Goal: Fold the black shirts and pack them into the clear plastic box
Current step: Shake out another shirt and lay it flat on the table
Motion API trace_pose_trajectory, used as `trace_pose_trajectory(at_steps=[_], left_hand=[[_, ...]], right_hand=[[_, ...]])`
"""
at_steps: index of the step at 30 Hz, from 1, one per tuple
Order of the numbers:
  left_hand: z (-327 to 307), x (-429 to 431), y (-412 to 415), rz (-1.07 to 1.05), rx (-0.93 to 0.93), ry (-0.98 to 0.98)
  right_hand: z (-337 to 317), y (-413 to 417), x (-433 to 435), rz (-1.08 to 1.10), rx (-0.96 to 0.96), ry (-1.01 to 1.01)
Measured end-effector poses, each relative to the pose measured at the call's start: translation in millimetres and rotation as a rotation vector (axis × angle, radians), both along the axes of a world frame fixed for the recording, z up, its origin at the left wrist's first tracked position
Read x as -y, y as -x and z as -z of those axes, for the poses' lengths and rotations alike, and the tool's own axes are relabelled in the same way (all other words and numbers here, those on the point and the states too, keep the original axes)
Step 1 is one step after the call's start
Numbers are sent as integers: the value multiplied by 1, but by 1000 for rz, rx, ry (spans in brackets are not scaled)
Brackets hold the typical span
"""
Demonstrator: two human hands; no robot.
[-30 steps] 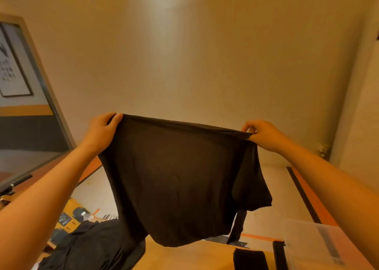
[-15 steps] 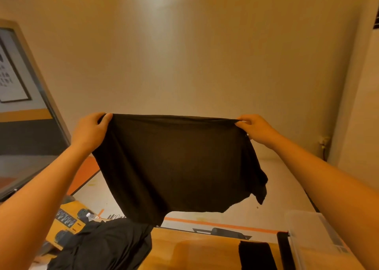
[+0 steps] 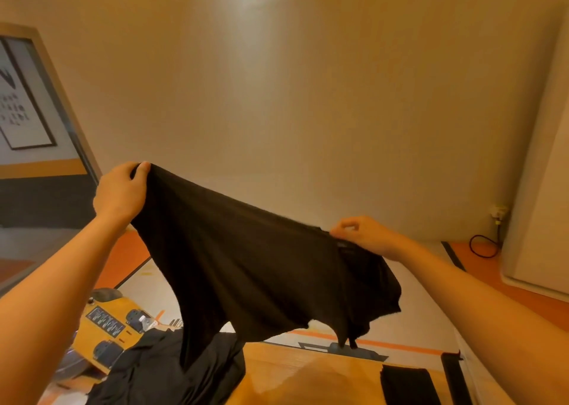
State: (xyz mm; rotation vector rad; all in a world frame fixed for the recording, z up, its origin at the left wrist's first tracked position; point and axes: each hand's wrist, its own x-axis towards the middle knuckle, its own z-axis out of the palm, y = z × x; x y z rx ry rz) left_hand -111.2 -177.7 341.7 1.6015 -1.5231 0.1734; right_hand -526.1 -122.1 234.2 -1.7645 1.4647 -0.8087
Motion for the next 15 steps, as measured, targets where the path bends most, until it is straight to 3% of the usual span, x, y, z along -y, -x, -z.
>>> trace_pose_trajectory(at_steps=[3,6,10,15], left_hand=[[5,6,-11,-67,-33,-25],[11,12,-22,-90,-75,-45],[22,18,-33,-137,-63,-83],[38,23,-41,-171,-56,-113]], right_hand=[[21,-10,-4,-171,-293,-172],[46,-7,1,-201,-549,-229],[59,14,6,-91,-459,-229],[48,30,14,112,-280,-83]])
